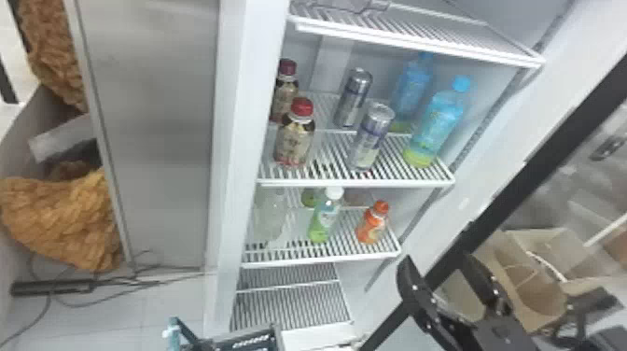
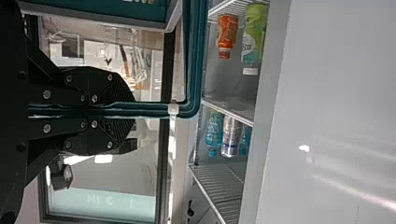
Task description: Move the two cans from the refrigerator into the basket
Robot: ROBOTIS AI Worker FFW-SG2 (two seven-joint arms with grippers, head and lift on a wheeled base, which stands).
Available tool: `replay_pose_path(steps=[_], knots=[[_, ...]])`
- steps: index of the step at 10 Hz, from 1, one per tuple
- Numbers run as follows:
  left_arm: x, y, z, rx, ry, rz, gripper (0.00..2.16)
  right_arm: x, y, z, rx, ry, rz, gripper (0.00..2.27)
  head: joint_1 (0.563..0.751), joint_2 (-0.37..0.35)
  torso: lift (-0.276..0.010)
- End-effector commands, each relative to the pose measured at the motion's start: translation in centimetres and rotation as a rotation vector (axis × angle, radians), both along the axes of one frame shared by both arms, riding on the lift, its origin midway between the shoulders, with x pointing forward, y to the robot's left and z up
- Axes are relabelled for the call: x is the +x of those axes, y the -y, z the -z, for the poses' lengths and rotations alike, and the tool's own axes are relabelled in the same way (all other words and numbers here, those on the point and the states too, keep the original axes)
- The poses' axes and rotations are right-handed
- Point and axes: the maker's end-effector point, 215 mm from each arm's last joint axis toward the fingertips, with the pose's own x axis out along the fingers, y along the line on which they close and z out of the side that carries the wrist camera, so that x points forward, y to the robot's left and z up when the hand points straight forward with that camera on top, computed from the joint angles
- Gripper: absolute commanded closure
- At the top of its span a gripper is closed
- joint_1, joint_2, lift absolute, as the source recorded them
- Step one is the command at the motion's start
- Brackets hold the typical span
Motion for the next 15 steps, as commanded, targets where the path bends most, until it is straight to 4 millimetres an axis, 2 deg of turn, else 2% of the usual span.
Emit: replay_pose_path(steps=[1,4,6,8,10,15], knots=[[0.1,0.0,-0.1,0.000,0.002,-0.001,1.19,1.3,0.1,-0.5,-0.024,0.020,0.000,0.11,0.695,-0.350,-0.031],[0.6,-0.1,-0.4,0.001,0.014,-0.005,1.19,3.9,0.9,0.0,-0.013,0.052,0.019,0.11,0.695,-0.350,-0.031],[1.8,0.2,-1.3,-0.001,0.046,-0.005,1.19,5.5,1.6,0.4,-0.015,0.067,0.033,0.11,0.695,-0.350,-0.031],[2.0,0.1,-1.4,-0.002,0.048,-0.012,1.19,7.4,2.2,1.9,0.003,0.053,0.043,0.11,0.695,-0.350,-0.031],[2.0,0.1,-1.4,-0.003,0.048,-0.013,1.19,9.7,2.9,2.5,0.012,0.057,0.055,0.11,0.695,-0.350,-0.031],[1.9,0.2,-1.4,-0.004,0.047,-0.009,1.19,14.2,3.8,1.3,0.008,0.089,0.057,0.10,0.695,-0.350,-0.031]])
